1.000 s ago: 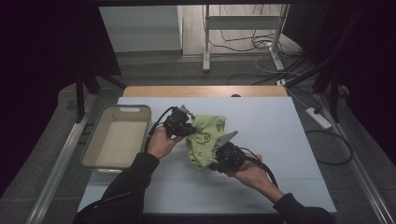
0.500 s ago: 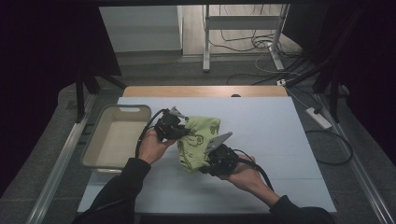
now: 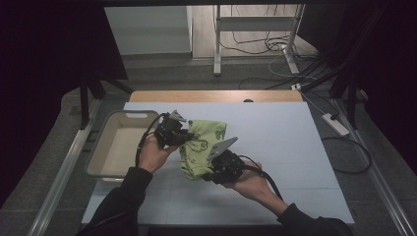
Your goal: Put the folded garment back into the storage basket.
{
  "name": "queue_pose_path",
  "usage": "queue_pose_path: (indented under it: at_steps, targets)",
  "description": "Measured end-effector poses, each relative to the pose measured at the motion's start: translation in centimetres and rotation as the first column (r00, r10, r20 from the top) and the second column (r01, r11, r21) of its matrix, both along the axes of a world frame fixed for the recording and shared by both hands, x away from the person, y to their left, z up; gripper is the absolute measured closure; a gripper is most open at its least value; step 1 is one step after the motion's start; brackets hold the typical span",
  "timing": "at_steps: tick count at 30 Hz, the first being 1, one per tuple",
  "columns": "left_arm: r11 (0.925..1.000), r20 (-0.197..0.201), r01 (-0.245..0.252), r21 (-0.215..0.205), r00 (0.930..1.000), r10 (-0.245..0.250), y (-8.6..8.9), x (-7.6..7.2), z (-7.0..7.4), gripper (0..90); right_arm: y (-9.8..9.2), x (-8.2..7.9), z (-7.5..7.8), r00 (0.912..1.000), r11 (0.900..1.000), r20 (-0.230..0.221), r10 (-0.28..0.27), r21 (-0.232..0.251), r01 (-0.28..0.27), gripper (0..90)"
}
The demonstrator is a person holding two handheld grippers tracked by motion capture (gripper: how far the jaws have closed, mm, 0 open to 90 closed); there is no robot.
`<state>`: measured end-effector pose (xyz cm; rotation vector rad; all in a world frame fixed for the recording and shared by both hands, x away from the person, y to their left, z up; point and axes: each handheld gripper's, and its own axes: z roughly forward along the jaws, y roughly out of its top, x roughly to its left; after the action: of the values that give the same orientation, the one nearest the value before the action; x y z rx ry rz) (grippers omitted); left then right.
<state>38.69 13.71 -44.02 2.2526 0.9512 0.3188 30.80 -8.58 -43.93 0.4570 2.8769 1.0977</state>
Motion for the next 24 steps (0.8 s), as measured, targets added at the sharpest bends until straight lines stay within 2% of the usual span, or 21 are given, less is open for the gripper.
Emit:
queue_pose_path:
  at_steps: [6,14,24]
  targets:
    - [0.9997,-0.006,-0.014,-0.022,0.9999,0.014,1.5,-0.1,0.6,76.0,0.8,0.1,0.5,0.9999,1.000,0.006,0.013,0.015,-0.013,77.4]
    - [0.9991,-0.010,-0.034,-0.024,0.9994,0.034,3.1,-0.1,1.1,76.0,2.3,0.4,0.8,0.9995,0.999,0.011,0.029,0.025,-0.030,77.4]
    - [0.9963,-0.018,-0.070,-0.051,0.9974,0.069,4.9,0.0,1.8,76.0,4.2,0.7,1.2,0.9986,0.998,0.017,0.049,0.042,-0.050,77.4]
